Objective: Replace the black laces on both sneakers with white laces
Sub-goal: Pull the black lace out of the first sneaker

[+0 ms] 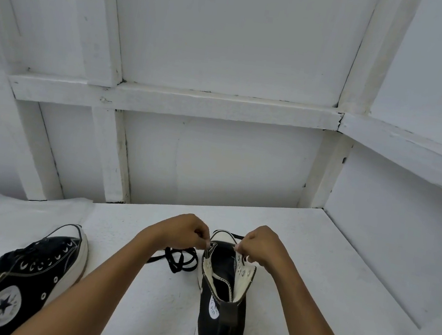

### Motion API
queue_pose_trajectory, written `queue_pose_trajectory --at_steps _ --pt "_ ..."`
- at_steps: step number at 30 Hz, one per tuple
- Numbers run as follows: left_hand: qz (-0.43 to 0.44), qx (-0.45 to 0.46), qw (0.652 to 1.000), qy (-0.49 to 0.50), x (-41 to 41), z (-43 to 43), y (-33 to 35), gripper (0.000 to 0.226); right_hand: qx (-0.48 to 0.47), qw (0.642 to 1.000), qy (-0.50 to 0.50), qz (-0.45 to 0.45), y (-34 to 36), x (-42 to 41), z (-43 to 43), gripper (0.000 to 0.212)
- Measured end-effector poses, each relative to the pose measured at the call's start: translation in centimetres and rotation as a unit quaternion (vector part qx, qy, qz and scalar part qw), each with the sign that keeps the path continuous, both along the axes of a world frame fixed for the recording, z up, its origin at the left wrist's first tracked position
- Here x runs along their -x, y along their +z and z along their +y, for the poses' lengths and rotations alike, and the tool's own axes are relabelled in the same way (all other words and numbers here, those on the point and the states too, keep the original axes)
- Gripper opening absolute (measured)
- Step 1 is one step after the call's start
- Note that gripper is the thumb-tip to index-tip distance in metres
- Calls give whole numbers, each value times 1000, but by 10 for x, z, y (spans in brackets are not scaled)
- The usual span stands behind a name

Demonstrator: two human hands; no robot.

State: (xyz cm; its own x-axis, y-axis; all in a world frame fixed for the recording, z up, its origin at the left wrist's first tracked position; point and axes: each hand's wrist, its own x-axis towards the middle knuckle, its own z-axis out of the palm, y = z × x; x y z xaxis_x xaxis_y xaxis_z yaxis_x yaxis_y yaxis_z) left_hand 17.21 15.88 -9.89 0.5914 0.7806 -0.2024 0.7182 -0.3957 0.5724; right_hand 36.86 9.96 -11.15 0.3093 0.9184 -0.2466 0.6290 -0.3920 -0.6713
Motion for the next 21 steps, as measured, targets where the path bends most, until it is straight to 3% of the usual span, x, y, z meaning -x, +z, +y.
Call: queue_pose_trajectory --at_steps 3,7,11,15,19,21 --pt "-136 56 988 57 2 0 8 11 4 1000 2 -1 -1 0 0 20" --pt "-329 136 932 71 4 0 17 20 6 1000 2 -6 1 1 0 13" --pt "-420 197 879 111 -2 -4 22 29 8 1000 7 -16 0 1 1 8" --pt "-328 126 921 168 -5 -1 11 30 8 1000 12 -15 -1 0 1 10" --pt "-73 32 990 112 -7 -1 -2 20 7 1000 4 -4 -3 0 1 26" --pt "6 7 998 58 -8 -2 -6 14 8 1000 6 -5 -2 0 0 26"
